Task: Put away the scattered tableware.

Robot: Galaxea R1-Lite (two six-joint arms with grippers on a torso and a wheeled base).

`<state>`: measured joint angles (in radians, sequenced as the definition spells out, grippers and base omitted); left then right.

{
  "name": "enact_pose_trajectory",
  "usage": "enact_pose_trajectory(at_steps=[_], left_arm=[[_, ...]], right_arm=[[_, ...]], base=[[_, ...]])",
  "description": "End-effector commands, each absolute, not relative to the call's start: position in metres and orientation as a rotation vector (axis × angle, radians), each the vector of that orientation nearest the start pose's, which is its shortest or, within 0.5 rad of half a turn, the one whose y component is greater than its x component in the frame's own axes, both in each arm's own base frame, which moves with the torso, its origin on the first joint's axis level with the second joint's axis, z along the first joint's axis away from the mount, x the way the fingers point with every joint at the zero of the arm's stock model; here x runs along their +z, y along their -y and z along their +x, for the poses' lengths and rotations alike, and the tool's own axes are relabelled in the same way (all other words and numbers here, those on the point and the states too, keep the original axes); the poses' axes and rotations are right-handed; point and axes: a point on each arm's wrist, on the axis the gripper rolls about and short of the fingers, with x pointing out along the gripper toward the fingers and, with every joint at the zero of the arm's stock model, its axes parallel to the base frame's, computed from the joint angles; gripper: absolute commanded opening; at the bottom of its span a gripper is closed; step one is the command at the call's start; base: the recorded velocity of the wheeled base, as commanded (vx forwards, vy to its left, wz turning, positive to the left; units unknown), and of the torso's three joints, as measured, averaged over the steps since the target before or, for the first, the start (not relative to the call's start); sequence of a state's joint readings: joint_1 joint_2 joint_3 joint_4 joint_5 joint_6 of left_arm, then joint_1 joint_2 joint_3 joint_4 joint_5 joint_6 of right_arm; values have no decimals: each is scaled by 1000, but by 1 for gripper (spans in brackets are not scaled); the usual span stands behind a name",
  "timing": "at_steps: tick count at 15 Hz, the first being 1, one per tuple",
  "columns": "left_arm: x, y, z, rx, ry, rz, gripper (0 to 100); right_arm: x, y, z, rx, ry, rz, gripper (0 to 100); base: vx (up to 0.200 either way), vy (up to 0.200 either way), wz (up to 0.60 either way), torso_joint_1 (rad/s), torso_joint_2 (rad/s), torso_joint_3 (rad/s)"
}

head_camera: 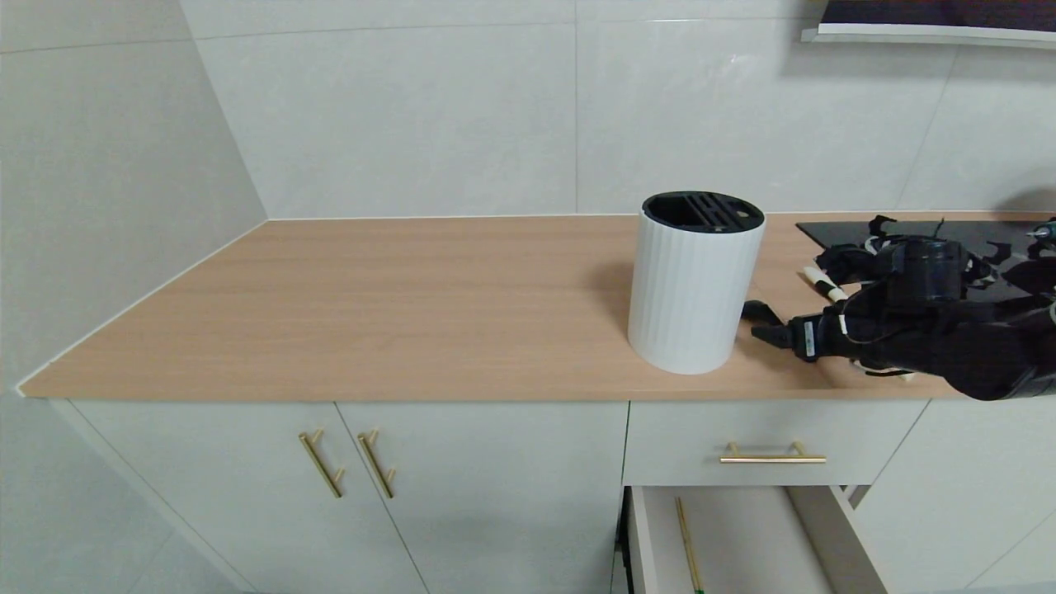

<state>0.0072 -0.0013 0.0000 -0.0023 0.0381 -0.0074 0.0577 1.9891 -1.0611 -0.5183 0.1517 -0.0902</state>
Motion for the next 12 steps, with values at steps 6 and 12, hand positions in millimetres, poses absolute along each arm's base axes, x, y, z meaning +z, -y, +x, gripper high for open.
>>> enact_pose_trajectory(at_steps=[6, 12], left_arm=[[76, -1, -23, 46, 3, -8, 100], [76, -1, -23, 46, 3, -8, 100]], right_arm=[[113, -21, 391, 214, -456, -64, 100], [112, -24, 390, 221, -462, -59, 0]], base=[[0, 0, 0, 0, 0, 0], [0, 0, 0, 0, 0, 0]])
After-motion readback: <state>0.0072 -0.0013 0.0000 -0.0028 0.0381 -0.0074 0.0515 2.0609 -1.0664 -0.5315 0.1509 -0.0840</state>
